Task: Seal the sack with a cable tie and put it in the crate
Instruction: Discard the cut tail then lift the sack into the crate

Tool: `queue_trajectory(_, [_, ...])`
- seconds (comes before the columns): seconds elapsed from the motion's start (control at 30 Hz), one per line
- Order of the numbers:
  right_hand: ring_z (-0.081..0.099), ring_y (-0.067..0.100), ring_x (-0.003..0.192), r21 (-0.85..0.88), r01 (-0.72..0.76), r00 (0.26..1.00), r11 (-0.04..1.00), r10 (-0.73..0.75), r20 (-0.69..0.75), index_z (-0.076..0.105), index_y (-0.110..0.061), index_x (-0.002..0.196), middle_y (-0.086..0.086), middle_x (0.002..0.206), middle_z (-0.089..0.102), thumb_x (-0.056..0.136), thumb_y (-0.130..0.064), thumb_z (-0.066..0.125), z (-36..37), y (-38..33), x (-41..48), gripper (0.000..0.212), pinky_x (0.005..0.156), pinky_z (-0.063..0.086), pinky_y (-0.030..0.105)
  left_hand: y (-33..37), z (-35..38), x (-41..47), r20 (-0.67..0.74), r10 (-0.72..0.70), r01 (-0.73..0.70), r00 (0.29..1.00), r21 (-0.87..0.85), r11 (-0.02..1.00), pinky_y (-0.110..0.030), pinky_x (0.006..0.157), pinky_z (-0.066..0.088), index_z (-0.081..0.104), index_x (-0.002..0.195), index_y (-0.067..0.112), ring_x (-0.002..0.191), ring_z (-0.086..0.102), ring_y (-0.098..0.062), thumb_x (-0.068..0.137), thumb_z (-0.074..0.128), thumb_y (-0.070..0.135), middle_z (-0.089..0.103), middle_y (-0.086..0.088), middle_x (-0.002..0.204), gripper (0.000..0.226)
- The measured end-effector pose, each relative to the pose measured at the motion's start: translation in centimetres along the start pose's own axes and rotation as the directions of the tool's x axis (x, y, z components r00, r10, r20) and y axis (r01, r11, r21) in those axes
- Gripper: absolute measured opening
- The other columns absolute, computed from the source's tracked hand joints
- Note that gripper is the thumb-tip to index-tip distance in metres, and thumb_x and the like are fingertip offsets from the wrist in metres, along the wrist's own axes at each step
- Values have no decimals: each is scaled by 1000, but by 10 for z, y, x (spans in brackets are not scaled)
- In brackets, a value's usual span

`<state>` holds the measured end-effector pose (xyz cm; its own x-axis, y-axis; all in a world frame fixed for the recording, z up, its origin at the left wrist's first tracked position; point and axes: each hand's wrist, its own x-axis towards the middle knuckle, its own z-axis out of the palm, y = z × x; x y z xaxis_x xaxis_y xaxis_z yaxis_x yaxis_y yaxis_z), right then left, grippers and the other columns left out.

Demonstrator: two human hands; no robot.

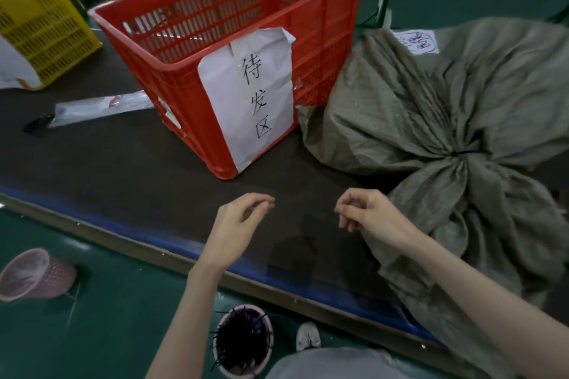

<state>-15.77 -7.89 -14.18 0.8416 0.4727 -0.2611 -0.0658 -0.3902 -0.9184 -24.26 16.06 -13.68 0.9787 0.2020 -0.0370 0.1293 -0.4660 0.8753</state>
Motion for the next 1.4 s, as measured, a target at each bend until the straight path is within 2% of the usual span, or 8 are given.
queue_trajectory(0.27, [58, 10, 57, 24, 147, 960, 989, -137, -243, 63, -12, 79, 3, 63, 66, 87, -1, 59, -47, -6, -24, 14, 59, 48, 22, 68, 52, 31, 0, 216, -216, 976, -66, 974, -12, 85, 47, 69, 104, 15, 99, 64, 1, 95, 52, 12, 72, 7, 101, 19])
queue_trajectory(0.43, [58, 3, 59, -59, 223, 878, 973, -227, -422, 61, -24, 79, -14, 60, 65, 84, 2, 62, -84, -3, -42, 26, 67, 47, 28, 91, 90, 49, 4, 261, -258, 965, -119, 959, -13, 87, 48, 67, 106, 15, 101, 64, 1, 94, 52, 11, 72, 7, 103, 19])
queue_trajectory(0.63, [63, 34, 79, -93, 275, 746, 957, -273, -607, 64, -26, 84, 10, 82, 69, 82, -12, 64, -126, 3, -63, 14, 75, 49, 41, 114, 137, 67, 20, 311, -305, 950, -137, 942, -14, 87, 48, 65, 109, 16, 102, 62, -1, 93, 54, 10, 68, 6, 107, 20])
queue_trajectory(0.87, [59, 15, 77, -91, 231, 642, 969, -222, -734, 59, -27, 89, -1, 89, 66, 84, -3, 64, -163, 16, -71, 25, 72, 48, 28, 127, 170, 85, -21, 350, -351, 936, -46, 935, -4, 87, 39, 59, 115, 18, 103, 54, 2, 91, 56, 9, 60, 2, 114, 26])
queue_trajectory(1.0, [57, 20, 91, -62, 164, 565, 985, -145, -812, 56, -23, 103, 5, 104, 61, 83, -9, 67, -186, 23, -64, 27, 80, 49, 30, 121, 175, 106, -150, 319, -314, 936, 56, 948, -37, 103, 39, 54, 118, 19, 118, 46, -14, 89, 58, 12, 51, 1, 121, 31])
queue_trajectory(1.13, [48, 26, 117, 42, 86, 523, 995, -9, -852, 49, -21, 122, 4, 124, 48, 83, -24, 68, -211, 27, -47, 44, 102, 43, 44, 120, 166, 133, -302, 294, -256, 907, 160, 953, -37, 98, 32, 55, 119, 16, 122, 42, -24, 85, 61, 12, 50, -4, 127, 35])
queue_trajectory(1.23, [31, 31, 131, 91, 13, 489, 996, 73, -869, 38, -17, 137, 9, 140, 36, 85, -29, 66, -225, 23, -32, 60, 107, 30, 39, 117, 157, 153, -344, 250, -189, 905, 200, 961, -42, 98, 31, 53, 123, 13, 125, 39, -29, 85, 61, 15, 47, -8, 133, 39])
queue_trajectory(1.4, [16, 36, 142, 232, -35, 432, 972, 224, -874, 12, -19, 150, 10, 157, 17, 80, -37, 70, -242, 21, -8, 93, 113, 20, 55, 104, 150, 186, -258, -86, 127, 962, 147, 981, -54, 109, 26, 27, 144, 11, 137, 25, -37, 85, 64, 32, 29, -15, 149, 73])
